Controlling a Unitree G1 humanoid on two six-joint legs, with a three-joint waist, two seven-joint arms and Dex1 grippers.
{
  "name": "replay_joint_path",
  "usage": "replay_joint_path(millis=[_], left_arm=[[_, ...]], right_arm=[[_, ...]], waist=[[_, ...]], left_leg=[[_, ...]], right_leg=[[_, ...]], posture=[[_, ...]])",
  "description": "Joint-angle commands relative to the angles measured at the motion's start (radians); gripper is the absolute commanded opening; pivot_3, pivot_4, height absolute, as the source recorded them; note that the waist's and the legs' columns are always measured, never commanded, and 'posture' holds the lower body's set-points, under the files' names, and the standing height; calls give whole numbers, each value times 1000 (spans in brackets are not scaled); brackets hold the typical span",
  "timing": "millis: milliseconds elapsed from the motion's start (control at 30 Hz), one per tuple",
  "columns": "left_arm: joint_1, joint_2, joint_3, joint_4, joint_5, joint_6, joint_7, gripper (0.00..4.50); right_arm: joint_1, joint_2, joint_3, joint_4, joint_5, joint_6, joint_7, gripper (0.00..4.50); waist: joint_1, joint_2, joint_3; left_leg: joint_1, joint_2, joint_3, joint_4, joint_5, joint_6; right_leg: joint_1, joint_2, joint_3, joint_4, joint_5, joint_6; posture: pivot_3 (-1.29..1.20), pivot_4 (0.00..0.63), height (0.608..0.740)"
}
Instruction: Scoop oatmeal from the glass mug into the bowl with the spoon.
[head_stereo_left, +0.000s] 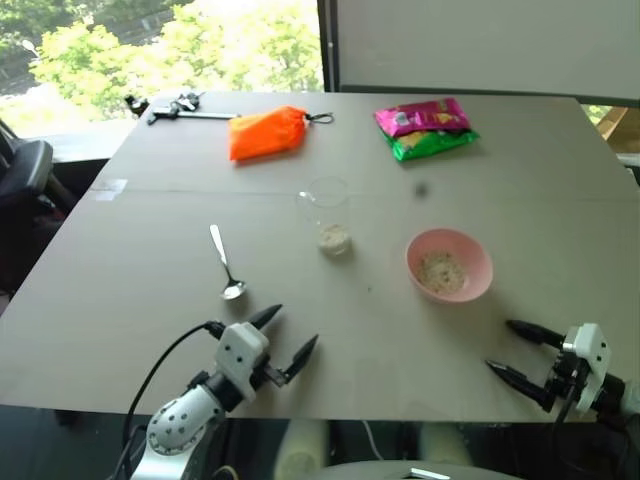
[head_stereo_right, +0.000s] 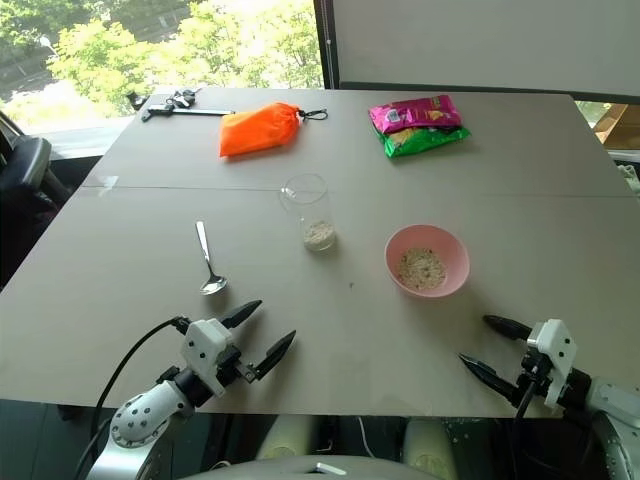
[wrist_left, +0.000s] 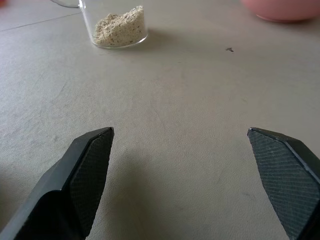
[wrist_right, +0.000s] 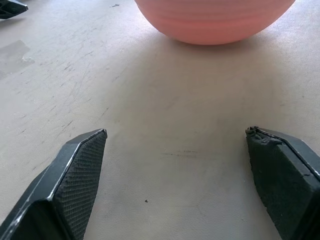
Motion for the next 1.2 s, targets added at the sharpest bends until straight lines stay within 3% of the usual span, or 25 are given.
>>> replay_joint_path(millis=[33, 833, 1200], left_arm=[[25, -4, -10, -8, -25, -9, -20, 4468], [23, -32, 10, -16, -59, -18, -25, 4468], [41, -9, 154, -338, -187, 235, 119, 4468]], right_arm=[[27, 12, -8, -19, 11, 10, 14, 4500], [7, 29, 1, -28, -3, -10, 27, 4500], [113, -95, -55, -377, 177, 216, 68, 4500]], waist=[[0, 0, 0], [0, -2, 5], [1, 0, 15]], left_leg=[[0, 0, 0, 0, 0, 0], [0, 1, 0, 11, 0, 0], [-2, 1, -1, 13, 0, 0]], right_leg=[[0, 0, 0, 0, 0, 0], [-1, 0, 2, 12, -2, -3], [-2, -1, 2, 14, -1, -1]], posture=[[0, 150, 696], [0, 150, 696], [0, 150, 696]])
